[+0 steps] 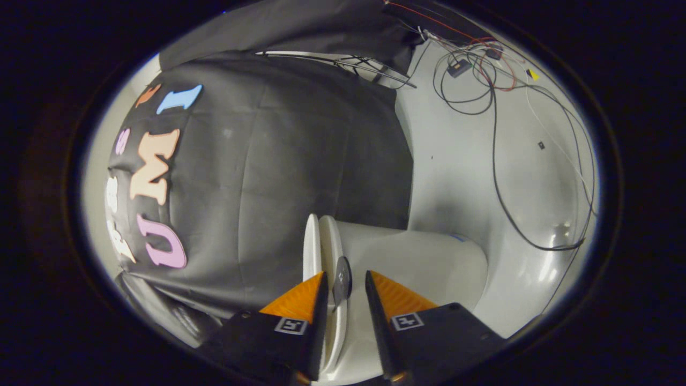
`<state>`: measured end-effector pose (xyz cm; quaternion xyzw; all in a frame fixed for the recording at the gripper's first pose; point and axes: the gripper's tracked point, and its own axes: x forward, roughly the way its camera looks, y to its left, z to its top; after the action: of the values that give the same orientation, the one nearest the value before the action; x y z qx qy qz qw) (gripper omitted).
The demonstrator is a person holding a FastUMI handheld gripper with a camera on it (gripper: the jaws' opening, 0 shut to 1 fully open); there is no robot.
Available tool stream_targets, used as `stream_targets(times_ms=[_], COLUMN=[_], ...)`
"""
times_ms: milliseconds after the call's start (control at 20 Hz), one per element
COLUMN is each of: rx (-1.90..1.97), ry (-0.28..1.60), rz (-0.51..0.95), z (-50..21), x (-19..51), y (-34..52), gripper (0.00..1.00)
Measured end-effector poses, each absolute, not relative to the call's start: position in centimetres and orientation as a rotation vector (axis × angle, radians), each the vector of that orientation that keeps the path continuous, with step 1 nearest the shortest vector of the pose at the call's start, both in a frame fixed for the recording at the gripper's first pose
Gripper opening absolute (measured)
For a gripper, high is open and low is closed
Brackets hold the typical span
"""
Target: Open the toilet lid.
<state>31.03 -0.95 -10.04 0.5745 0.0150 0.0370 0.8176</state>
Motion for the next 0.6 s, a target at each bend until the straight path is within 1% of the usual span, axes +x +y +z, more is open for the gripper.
stream_targets(times_ms=[150, 250, 450, 600], rx=[1.266, 1.24, 1.115, 0.992], ry=[0.017, 0.014, -0.023, -0.003], rz=[0.103, 0.108, 0.157, 0.125], z=[-9.8, -9.5, -5.5, -3.3], x=[32.0, 31.9, 31.3, 30.6], y=[-0.5, 0.0, 1.8, 3.6], gripper=[0.07, 0.04, 0.04, 0.04])
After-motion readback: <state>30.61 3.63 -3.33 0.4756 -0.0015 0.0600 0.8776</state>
